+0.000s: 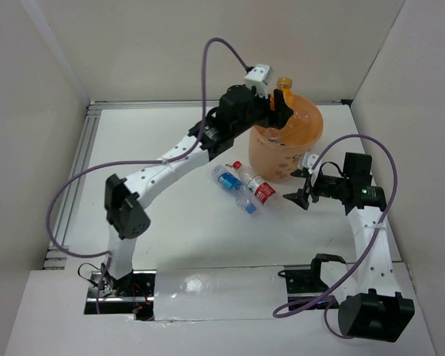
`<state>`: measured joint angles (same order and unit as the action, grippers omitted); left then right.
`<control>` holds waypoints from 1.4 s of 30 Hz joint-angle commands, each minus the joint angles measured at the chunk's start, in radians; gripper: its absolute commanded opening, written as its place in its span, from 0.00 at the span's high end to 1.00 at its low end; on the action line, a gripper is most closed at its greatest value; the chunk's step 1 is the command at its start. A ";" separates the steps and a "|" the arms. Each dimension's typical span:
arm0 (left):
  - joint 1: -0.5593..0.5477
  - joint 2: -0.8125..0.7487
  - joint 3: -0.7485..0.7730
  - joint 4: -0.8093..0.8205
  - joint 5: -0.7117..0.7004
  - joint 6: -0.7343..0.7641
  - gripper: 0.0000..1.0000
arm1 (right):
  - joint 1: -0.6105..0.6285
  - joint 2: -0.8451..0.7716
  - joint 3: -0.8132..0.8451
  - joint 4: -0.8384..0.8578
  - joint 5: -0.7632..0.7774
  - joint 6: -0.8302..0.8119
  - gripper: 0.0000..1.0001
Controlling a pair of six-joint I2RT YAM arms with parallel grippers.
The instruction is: Put the plastic bottles in the bin
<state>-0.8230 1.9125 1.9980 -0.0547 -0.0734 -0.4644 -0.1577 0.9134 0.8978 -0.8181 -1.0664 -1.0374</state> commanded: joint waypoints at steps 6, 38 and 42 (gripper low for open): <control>0.018 0.169 0.150 -0.080 -0.033 0.036 0.07 | 0.121 -0.025 -0.109 0.156 0.083 0.038 0.04; -0.007 -0.701 -1.124 -0.042 -0.259 -0.315 0.00 | 0.627 0.415 -0.303 0.711 1.002 0.530 0.29; -0.007 -0.690 -1.145 -0.033 -0.250 -0.356 0.00 | 0.627 0.363 -0.294 0.630 0.924 0.495 0.61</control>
<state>-0.8261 1.2366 0.8608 -0.1371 -0.3111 -0.7647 0.4625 1.3300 0.6090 -0.1566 -0.0830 -0.5079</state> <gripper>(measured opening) 1.001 0.682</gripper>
